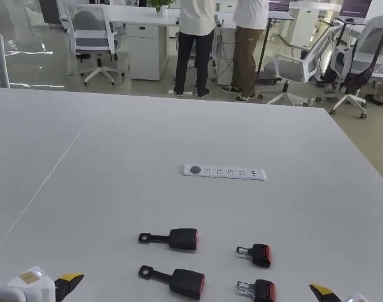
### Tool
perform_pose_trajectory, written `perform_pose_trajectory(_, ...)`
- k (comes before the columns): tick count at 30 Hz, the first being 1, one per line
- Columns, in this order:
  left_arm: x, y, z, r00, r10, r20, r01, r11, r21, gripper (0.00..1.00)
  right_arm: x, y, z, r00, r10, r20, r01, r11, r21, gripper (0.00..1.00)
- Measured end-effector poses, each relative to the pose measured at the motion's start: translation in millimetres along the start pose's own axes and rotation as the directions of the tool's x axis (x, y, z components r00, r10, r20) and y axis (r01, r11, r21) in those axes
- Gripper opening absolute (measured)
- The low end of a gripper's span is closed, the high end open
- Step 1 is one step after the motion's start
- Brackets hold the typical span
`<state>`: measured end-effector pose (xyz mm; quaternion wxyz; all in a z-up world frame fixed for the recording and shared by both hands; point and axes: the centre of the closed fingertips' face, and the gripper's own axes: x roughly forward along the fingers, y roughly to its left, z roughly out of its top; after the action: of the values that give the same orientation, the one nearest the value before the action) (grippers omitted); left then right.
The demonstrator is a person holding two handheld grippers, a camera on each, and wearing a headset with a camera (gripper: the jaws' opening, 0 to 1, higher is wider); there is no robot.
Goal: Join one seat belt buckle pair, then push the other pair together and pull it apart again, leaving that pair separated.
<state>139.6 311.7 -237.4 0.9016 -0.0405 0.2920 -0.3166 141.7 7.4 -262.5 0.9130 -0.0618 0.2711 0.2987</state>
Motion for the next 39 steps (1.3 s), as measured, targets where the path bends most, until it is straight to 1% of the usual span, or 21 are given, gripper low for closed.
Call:
perform_pose_trajectory(10,2.5,-0.1,1.7,1.0,-0.004,-0.002,0.004,1.0,0.0,0.99,1.8,0.4,1.2,0.9999,0.01,-0.009,-0.01,1.0,-0.005,0.96)
perform_pose_trajectory(14,4.0,-1.1,-0.1,0.9999,-0.012,-0.005,0.012,1.0,-0.002,0.99,2.7,1.2,1.1,0.9998,0.02,-0.006,-0.02,1.0,0.003,0.96)
perform_pose_trajectory(21,9.4,-0.5,-3.2,0.9998,-0.016,-0.012,0.016,1.0,-0.008,0.99,4.1,0.5,-2.1,0.9994,0.027,-0.019,-0.027,1.0,0.003,0.96)
perform_pose_trajectory(25,14.4,-2.9,-2.7,0.9995,-0.025,-0.019,0.025,1.0,-0.009,0.98,6.1,-2.7,-3.9,0.9991,0.033,-0.025,-0.033,0.999,0.009,0.96)
perform_pose_trajectory(33,26.7,-3.2,-0.4,0.9985,-0.045,-0.031,0.045,0.999,-0.004,0.98,14.1,-7.4,-5.7,0.9977,0.056,-0.038,-0.056,0.998,0.017,0.96)
perform_pose_trajectory(35,32.0,-2.5,-2.9,0.9976,-0.054,-0.042,0.054,0.999,-0.008,0.98,16.6,-8.8,-6.3,0.9971,0.063,-0.044,-0.062,0.998,0.021,0.96)
perform_pose_trajectory(39,39.8,-3.3,-2.3,0.9963,-0.067,-0.054,0.067,0.998,0.003,0.98,20.8,-11.2,-7.6,0.9957,0.074,-0.055,-0.073,0.997,0.02,0.96)
